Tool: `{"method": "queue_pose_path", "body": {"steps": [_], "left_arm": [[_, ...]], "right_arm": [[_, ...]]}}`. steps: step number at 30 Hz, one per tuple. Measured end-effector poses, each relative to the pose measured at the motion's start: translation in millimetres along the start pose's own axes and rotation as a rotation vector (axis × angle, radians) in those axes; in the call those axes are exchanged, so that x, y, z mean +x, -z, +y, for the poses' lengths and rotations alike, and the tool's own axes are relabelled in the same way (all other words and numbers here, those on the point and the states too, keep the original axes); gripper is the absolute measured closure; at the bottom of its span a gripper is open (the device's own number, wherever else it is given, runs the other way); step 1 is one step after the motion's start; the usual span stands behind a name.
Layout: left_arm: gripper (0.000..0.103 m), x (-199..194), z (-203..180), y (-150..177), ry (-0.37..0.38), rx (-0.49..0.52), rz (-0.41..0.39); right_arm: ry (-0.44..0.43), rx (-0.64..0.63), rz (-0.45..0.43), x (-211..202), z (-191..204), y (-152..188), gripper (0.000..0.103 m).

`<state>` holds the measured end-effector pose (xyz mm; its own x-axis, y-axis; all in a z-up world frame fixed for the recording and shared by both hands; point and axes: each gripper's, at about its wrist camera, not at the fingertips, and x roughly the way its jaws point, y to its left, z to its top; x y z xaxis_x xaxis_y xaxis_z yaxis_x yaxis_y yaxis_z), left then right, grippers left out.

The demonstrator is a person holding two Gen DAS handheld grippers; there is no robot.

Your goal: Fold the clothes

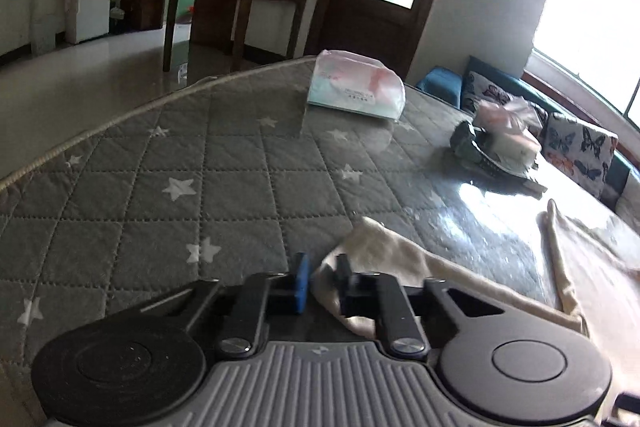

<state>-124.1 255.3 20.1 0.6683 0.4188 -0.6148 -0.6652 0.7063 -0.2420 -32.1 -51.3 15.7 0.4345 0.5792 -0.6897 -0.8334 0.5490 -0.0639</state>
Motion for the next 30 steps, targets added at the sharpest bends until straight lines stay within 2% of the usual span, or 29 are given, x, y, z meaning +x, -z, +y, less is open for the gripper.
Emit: {"method": "queue_pose_path", "body": {"steps": [4,9,18,23,30], "left_arm": [[0.098,-4,-1,-19,0.012,-0.017,-0.063],[0.098,-12,-15,-42,0.043,0.028,-0.137],[0.098,-14,-40,-62,0.092,0.099,-0.178],[0.098,-33,-64,-67,0.167,0.138,-0.213],[0.098,-80,-122,-64,0.345,0.239,-0.286]], "right_arm": [[0.004,0.004,-0.002,0,-1,-1,0.068],[0.0,0.027,0.003,4,-6,-2,0.068],[-0.027,0.045,-0.016,9,-4,-14,0.068],[-0.038,0.031,-0.018,10,1,-15,0.068],[0.007,0.094,-0.042,-14,-23,-11,0.068]]}}
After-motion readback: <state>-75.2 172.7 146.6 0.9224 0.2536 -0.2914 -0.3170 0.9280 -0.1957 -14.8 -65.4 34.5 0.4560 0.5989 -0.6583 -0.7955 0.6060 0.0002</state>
